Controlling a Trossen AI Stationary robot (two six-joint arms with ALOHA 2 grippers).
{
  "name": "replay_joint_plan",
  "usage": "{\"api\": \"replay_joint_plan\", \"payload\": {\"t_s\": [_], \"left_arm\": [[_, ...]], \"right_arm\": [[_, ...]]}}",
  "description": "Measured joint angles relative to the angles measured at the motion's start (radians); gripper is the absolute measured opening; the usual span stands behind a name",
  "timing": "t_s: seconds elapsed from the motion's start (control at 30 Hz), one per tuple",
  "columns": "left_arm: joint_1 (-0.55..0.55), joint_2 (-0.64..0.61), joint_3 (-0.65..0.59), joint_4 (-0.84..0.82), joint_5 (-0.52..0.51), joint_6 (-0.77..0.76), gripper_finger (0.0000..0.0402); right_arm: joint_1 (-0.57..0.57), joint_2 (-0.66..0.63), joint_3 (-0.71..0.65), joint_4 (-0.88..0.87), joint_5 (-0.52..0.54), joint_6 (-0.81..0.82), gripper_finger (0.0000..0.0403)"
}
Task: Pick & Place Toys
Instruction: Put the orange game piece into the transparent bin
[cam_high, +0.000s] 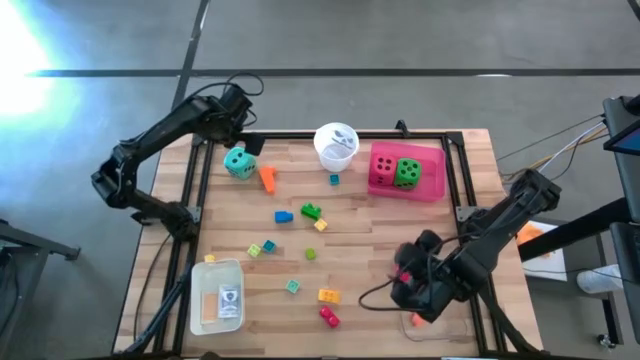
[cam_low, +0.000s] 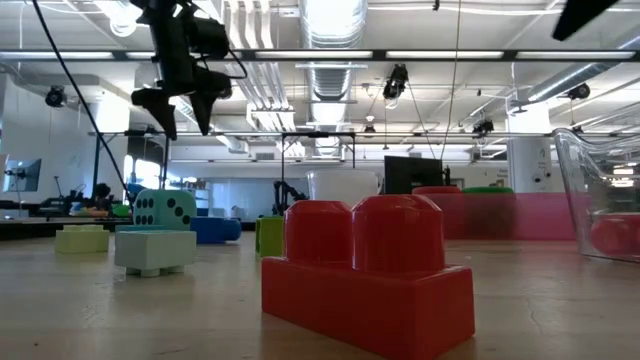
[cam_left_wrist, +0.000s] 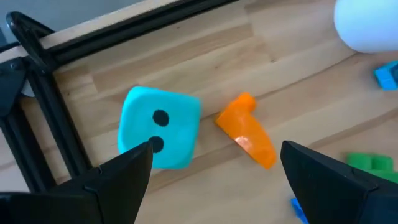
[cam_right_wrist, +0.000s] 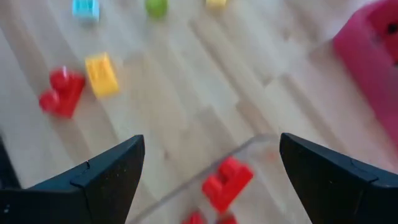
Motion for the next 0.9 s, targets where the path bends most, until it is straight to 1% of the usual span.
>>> {"api": "replay_joint_plan", "payload": {"t_s": [0.13, 0.23, 0.33, 0.4, 0.43, 0.57, 0.67, 0.8, 0.9], "left_arm": [[0.001, 0.000, -0.001, -0.004, -0.029, 0.000, 0.0355], [0.002, 0.000, -0.001, -0.033, -0.023, -0.002, 0.0355], [-0.012, 0.000, -0.001, -0.063, 0.029, -0.019, 0.0355], [-0.031, 0.000, -0.003, -0.068, 0.069, -0.017, 0.0355], [-0.042, 0.000, -0.003, -0.065, 0.073, -0.015, 0.0355], [-0.092, 0.013, -0.003, -0.057, 0.068, -0.045, 0.0355], [-0.142, 0.054, -0.003, -0.057, 0.066, -0.080, 0.0355], [-0.196, 0.126, -0.003, -0.049, 0.065, -0.217, 0.0355], [-0.215, 0.177, -0.003, -0.002, 0.054, -0.229, 0.0355]], "right_arm": [[-0.012, -0.026, 0.000, 0.003, 0.123, 0.007, 0.0365], [-0.042, -0.037, 0.000, 0.004, 0.189, 0.027, 0.0365], [-0.085, -0.044, 0.000, 0.004, 0.203, 0.006, 0.0365], [-0.112, -0.044, 0.000, 0.008, 0.205, -0.035, 0.0365], [-0.126, -0.044, 0.000, 0.012, 0.205, -0.054, 0.0365], [-0.170, -0.046, 0.000, 0.024, 0.206, -0.119, 0.0365], [-0.190, -0.046, 0.000, 0.039, 0.209, -0.159, 0.0365], [-0.197, -0.046, 0.000, 0.039, 0.209, -0.170, 0.0365], [-0.197, -0.046, 0.000, 0.039, 0.209, -0.157, 0.0365]]}}
